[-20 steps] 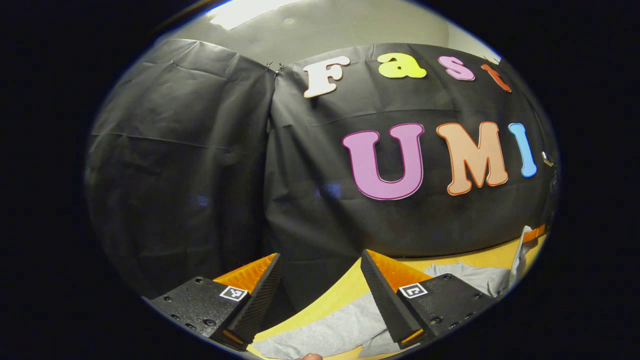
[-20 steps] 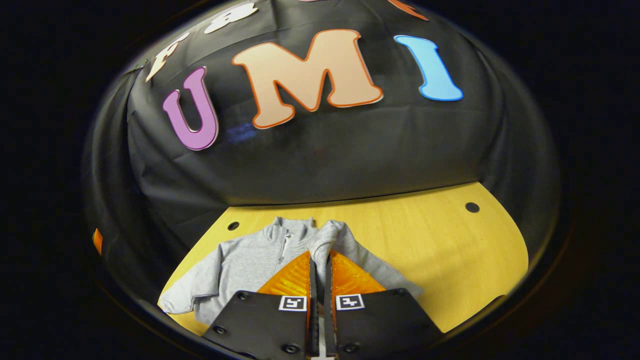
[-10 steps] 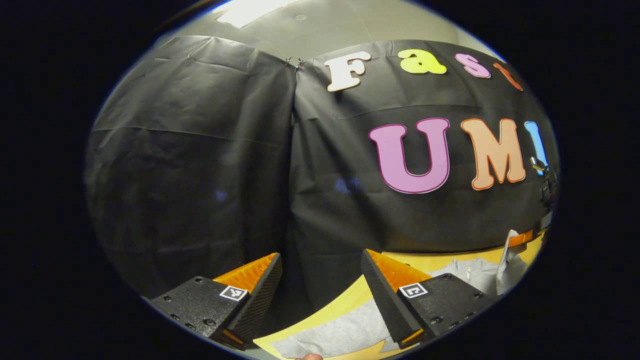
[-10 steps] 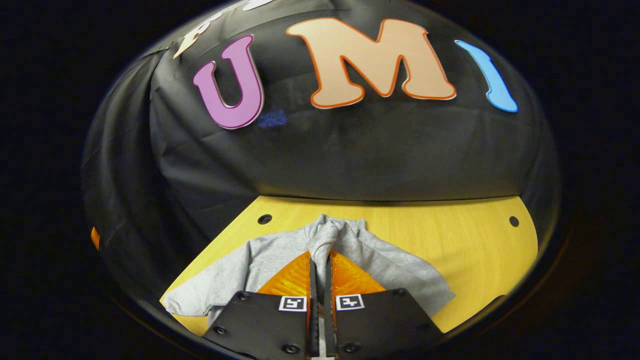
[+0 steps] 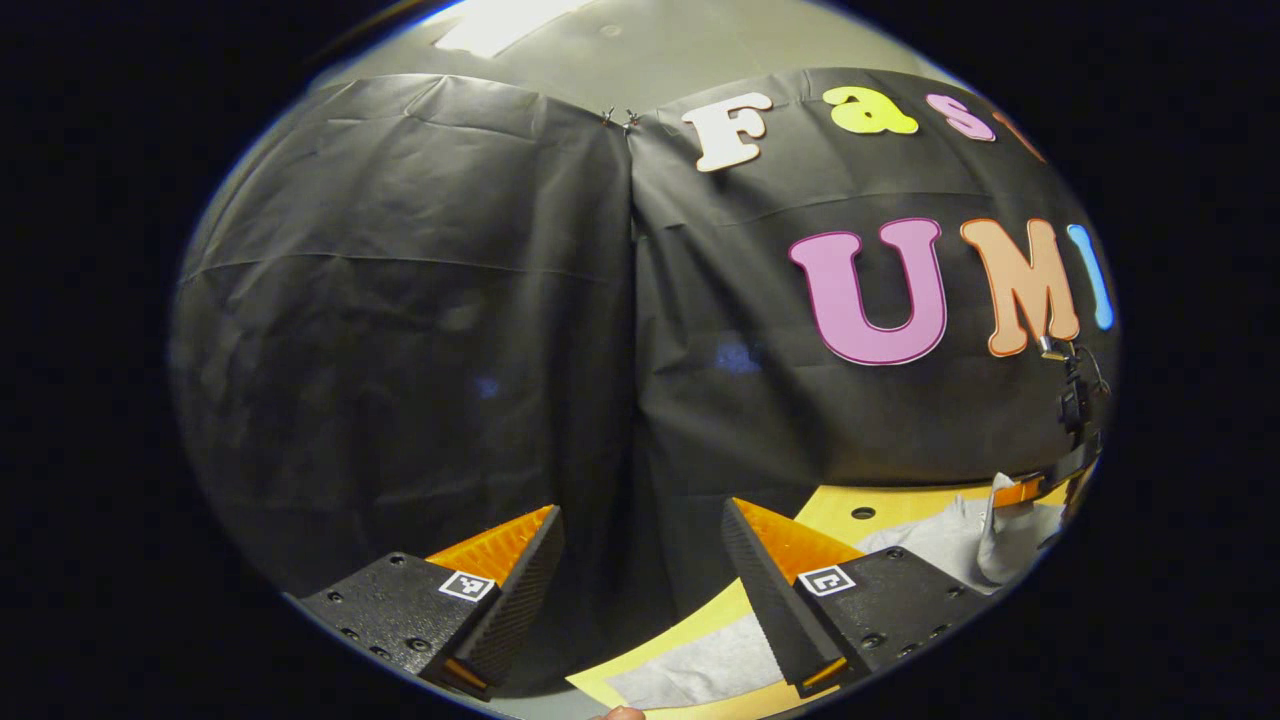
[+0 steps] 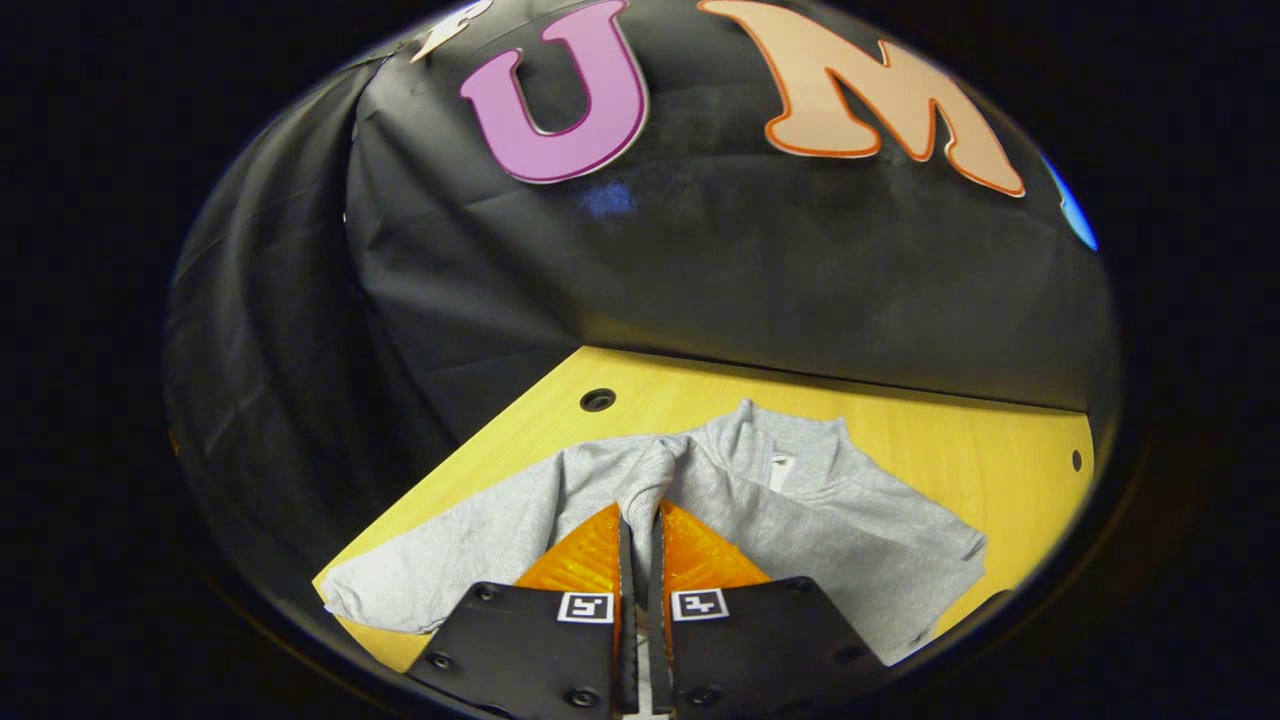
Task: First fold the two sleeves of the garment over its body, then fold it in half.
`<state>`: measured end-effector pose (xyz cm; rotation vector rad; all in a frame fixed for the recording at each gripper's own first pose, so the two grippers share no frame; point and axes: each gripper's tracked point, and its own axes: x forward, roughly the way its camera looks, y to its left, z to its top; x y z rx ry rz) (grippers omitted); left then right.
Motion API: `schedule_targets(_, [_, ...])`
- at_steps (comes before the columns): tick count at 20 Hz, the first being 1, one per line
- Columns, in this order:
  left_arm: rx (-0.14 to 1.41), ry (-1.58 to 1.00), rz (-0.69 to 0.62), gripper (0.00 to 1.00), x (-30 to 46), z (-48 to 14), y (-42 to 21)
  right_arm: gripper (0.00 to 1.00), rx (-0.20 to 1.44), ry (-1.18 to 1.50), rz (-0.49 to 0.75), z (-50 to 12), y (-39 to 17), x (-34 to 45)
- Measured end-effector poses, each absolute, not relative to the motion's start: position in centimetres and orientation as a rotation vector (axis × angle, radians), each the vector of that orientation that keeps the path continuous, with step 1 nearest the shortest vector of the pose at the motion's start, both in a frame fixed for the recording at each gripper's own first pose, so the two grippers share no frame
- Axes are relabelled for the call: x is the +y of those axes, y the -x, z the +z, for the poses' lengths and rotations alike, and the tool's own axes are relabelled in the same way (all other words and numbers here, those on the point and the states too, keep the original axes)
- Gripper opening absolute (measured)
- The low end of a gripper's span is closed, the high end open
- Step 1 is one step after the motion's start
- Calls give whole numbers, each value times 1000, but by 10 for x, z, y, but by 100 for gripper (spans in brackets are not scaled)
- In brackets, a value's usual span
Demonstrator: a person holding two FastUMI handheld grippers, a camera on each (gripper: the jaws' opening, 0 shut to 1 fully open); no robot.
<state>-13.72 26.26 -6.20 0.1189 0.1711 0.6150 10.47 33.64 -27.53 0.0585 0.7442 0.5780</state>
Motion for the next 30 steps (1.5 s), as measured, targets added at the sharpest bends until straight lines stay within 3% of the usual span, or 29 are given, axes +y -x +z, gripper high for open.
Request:
schedule_targets(3, [184,-133,645,99,273,-63,149,7,784,-36,593,-297,-98,360])
schedule_targets(4, [194,-131,652,94,276,-66,152,8,805,-31,603,-306,-94,369])
schedule_targets(7, [221,-128,668,99,279,-75,161,12,833,11,643,-322,-83,385])
schedule_targets(8, [230,-131,670,94,281,-79,163,10,835,13,663,-325,-77,390])
schedule_targets(9, [239,-133,672,94,281,-83,165,18,830,0,688,-322,-73,397])
schedule_targets(10, [245,-135,671,94,283,-87,168,40,812,-2,702,-319,-72,403])
schedule_targets(11, [253,-134,670,94,282,-91,167,37,788,2,713,-311,-72,405])
schedule_targets(12, [264,-133,665,99,282,-97,166,58,764,14,720,-304,-70,406])
schedule_targets(13, [279,-134,659,94,282,-105,166,79,739,30,721,-297,-70,404])
schedule_targets(14, [297,-135,651,99,281,-114,165,100,709,46,719,-291,-69,401])
schedule_targets(16, [327,-127,634,99,279,-128,164,99,653,72,702,-280,-70,392])
schedule_targets(17, [340,-120,628,94,278,-135,163,99,638,69,699,-274,-68,387])
schedule_targets(19, [377,-90,622,100,278,-157,162,99,619,49,693,-259,-62,374])
schedule_targets(21, [425,-51,624,100,281,-180,169,99,598,34,682,-248,-59,360])
schedule_targets(22, [445,-32,626,95,281,-191,171,99,589,30,672,-243,-59,352])
schedule_targets(23, [468,-11,626,100,281,-202,173,99,583,25,663,-237,-58,343])
schedule_targets(24, [490,8,625,95,280,-215,175,99,572,21,654,-231,-57,333])
schedule_targets(30, [669,89,611,96,269,-294,190,99,535,52,584,-217,-49,276])
